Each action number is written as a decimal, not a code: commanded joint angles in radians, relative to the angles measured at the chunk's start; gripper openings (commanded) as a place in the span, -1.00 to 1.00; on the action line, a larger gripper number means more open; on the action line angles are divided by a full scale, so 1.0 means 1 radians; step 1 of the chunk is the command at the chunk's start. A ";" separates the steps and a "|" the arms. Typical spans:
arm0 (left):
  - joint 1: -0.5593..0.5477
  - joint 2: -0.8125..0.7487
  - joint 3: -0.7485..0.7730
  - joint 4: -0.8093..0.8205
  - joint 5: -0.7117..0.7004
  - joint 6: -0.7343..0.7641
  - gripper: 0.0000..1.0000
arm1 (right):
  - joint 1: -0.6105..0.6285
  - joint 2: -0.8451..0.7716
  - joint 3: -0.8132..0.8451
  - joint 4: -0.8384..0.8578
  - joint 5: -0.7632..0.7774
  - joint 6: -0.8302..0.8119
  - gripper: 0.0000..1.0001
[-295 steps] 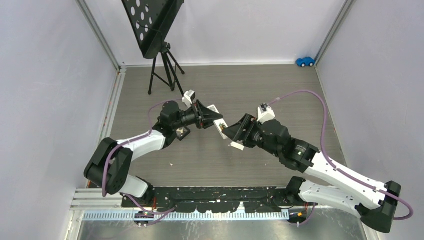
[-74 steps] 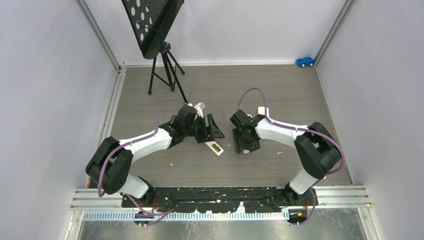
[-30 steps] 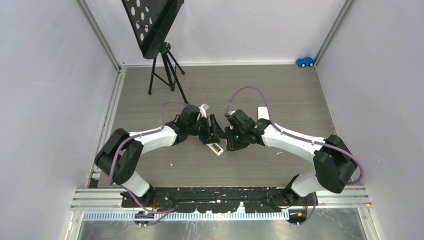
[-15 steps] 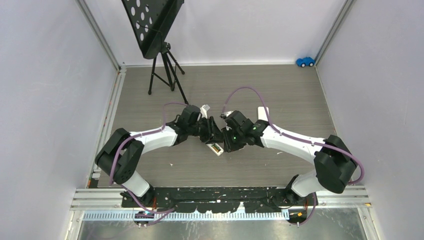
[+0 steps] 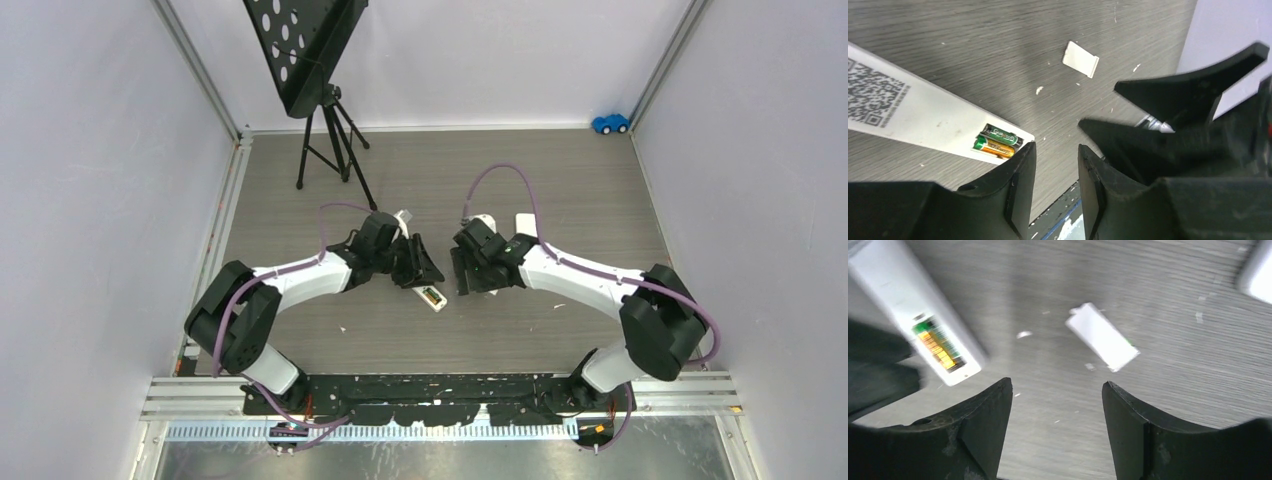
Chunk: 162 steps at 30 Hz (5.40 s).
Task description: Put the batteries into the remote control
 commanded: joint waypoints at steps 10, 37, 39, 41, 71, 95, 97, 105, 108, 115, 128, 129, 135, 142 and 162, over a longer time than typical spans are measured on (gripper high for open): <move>0.011 -0.076 0.008 -0.060 -0.050 0.059 -0.16 | -0.169 0.173 0.074 -0.046 -0.015 -0.116 0.47; 0.029 -0.074 -0.012 -0.031 -0.011 0.040 -0.15 | -0.184 0.235 0.071 -0.082 -0.222 -0.134 0.25; 0.031 -0.072 -0.013 -0.030 -0.008 0.038 -0.15 | -0.168 0.248 0.088 -0.115 -0.161 -0.119 0.25; 0.033 -0.072 -0.015 -0.031 -0.008 0.038 -0.14 | -0.154 0.270 0.112 -0.158 -0.108 -0.103 0.25; 0.041 -0.066 -0.018 -0.005 0.013 0.027 -0.15 | -0.144 0.282 0.094 -0.189 -0.168 -0.010 -0.09; 0.045 -0.075 -0.028 0.095 0.087 -0.020 0.07 | -0.139 -0.001 -0.006 0.031 -0.313 -0.044 -0.47; 0.047 -0.077 -0.031 0.111 0.100 -0.030 0.14 | -0.126 -0.044 -0.026 0.071 -0.361 -0.055 -0.48; 0.047 -0.096 -0.037 0.154 0.128 -0.058 0.22 | -0.038 -0.107 -0.013 0.131 -0.426 -0.084 -0.47; 0.049 -0.109 -0.038 0.132 0.113 -0.058 0.16 | -0.019 -0.093 0.005 0.130 -0.416 -0.084 -0.47; 0.049 -0.114 -0.046 0.092 0.109 -0.051 -0.30 | -0.013 -0.081 0.021 0.151 -0.413 -0.074 -0.47; 0.051 -0.123 -0.031 0.037 0.118 -0.042 -1.00 | -0.012 -0.117 0.044 0.149 -0.326 -0.118 0.16; 0.054 -0.128 -0.023 0.001 0.112 -0.041 -1.00 | -0.011 -0.136 0.040 0.149 -0.316 -0.127 0.24; 0.106 -0.129 0.092 -0.321 0.087 -0.102 -1.00 | 0.060 -0.247 -0.005 0.192 -0.220 -0.217 0.38; 0.153 -0.181 0.168 -0.566 0.111 -0.248 -1.00 | 0.247 -0.363 -0.128 0.449 -0.132 -0.491 0.34; 0.153 -0.306 0.183 -0.770 0.160 -0.382 -1.00 | 0.395 -0.288 -0.269 0.841 0.002 -0.857 -0.27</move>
